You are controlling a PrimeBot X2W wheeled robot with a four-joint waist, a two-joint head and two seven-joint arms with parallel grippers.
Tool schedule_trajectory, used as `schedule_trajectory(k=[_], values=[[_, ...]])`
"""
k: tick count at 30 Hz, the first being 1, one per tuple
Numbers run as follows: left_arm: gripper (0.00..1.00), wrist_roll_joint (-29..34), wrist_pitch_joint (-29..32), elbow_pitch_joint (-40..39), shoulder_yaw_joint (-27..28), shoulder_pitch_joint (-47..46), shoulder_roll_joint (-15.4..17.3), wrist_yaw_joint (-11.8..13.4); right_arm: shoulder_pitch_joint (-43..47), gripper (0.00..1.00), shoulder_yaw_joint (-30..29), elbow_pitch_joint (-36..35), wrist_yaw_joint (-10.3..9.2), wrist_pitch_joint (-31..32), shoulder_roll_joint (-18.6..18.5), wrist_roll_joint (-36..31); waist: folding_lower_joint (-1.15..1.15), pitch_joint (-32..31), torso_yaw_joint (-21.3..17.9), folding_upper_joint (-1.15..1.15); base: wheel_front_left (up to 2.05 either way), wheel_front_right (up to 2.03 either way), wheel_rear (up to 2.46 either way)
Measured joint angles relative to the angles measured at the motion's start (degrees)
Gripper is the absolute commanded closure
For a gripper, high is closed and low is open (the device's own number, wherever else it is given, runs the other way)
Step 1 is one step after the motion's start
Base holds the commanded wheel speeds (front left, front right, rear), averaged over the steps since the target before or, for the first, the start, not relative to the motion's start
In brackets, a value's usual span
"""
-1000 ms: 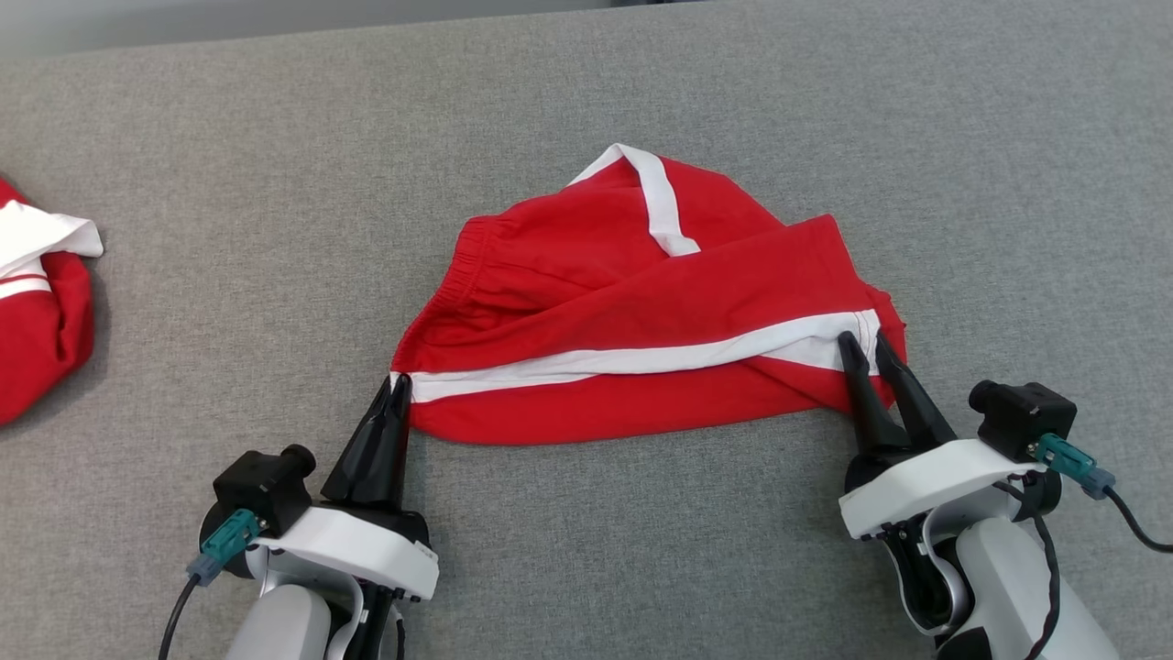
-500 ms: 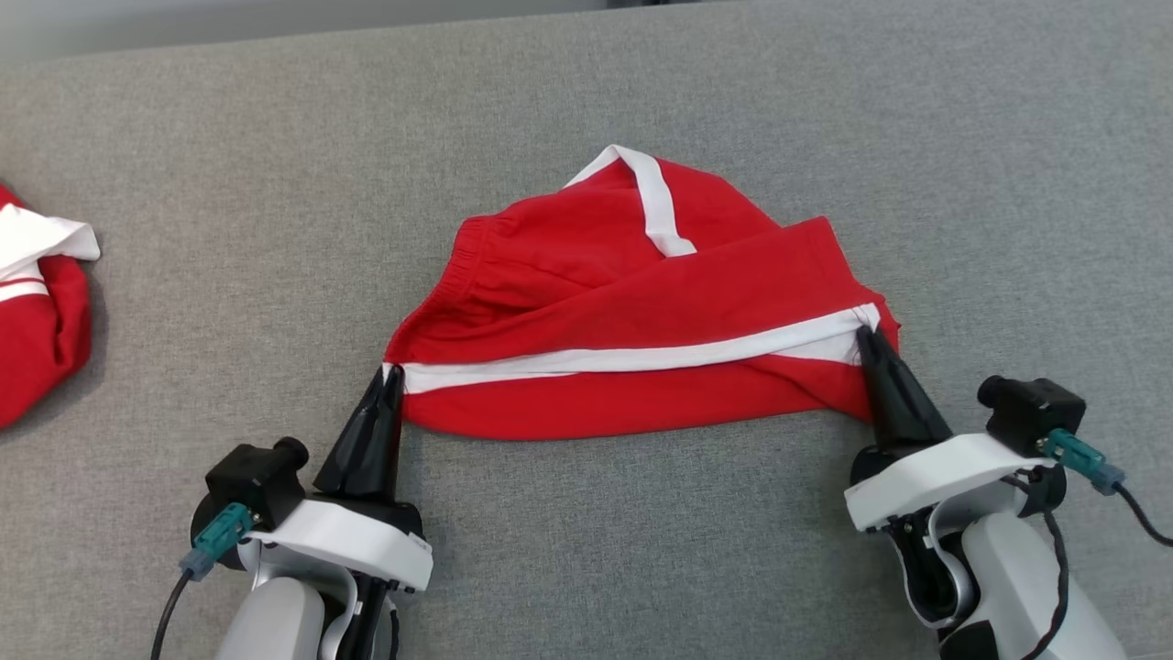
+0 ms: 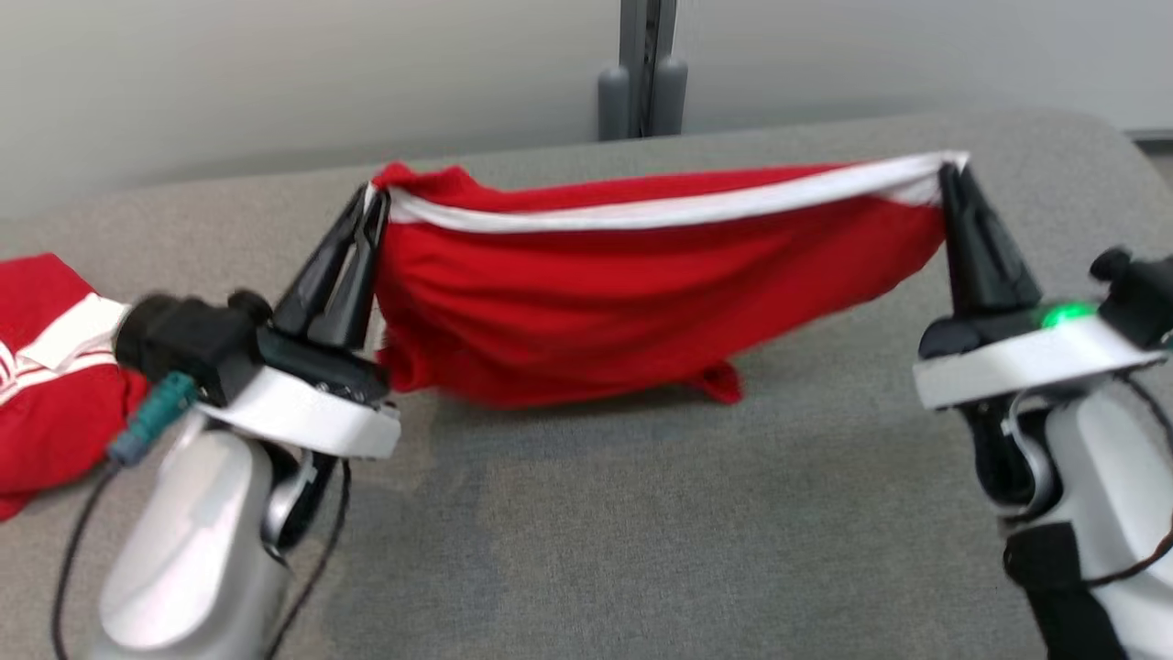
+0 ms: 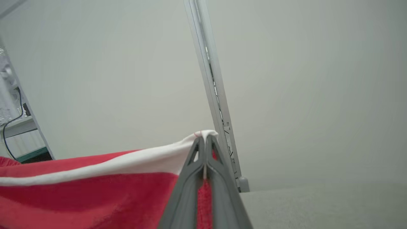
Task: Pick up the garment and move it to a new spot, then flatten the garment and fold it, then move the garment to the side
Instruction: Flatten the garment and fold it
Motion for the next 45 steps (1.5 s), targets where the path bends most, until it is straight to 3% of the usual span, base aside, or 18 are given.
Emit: schedule_trajectory(k=[8, 16, 21, 27, 32, 35, 39, 45], values=[[1.0, -4.74, 0.67, 4.68, -6.14, -14.75, 8.95, -0.02, -10.37, 1.0, 2.03, -0.07, 0.01, 0.0, -4.31, 1.47, 0.0, -6.01, 0.83, 0.0, 0.0, 0.0, 0.0], [1.0, -10.61, 6.53, 9.94, -10.58, -27.91, 11.57, -0.07, -22.09, 1.0, 3.97, 5.43, 0.01, 1.59, -6.59, 1.43, 0.0, -1.57, 1.85, 0.0, 0.0, 0.0, 0.0], [1.0, -13.35, 9.5, 16.08, -14.78, -32.95, 10.56, -0.07, -29.65, 1.0, 5.59, 12.24, 0.01, 2.41, -6.34, 0.19, 0.0, 4.54, 2.08, 0.0, 0.0, 0.0, 0.0], [1.0, -13.07, 6.26, 23.92, -15.71, -42.82, 8.83, -0.07, -40.29, 1.0, 5.72, 19.05, 0.01, 1.1, -6.05, -3.9, 0.0, 11.41, 2.09, 0.0, 0.0, 0.0, 0.0], [1.0, -10.29, 0.77, 30.54, -14.69, -56.16, 6.53, -0.08, -51.84, 1.0, -0.66, 21.6, 0.09, 0.32, -5.36, -10.91, 0.0, 17.77, 1.29, 0.0, 0.0, 0.0, 0.0], [1.0, -10.25, 0.11, 32.36, -12.76, -60.14, 5.41, -0.08, -53.82, 1.0, -4.08, 20.79, 0.1, 0.23, -4.92, -13.43, 0.0, 19.45, 0.82, 0.0, 0.0, 0.0, 0.0], [1.0, -10.65, 0.04, 32.92, -10.57, -57.89, 3.93, -0.08, -51.92, 1.0, -4.88, 20.0, 0.1, 0.23, -3.83, -15.17, 0.0, 19.96, 0.3, 0.0, 0.0, 0.0, 0.0], [1.0, -13.34, 0.02, 33.64, -11.37, -42.04, 0.76, -0.08, -38.2, 1.0, -0.75, 17.85, 0.08, 0.22, -4.24, -14.13, 0.0, 19.73, 0.77, 0.0, 0.0, 0.0, 0.0]])
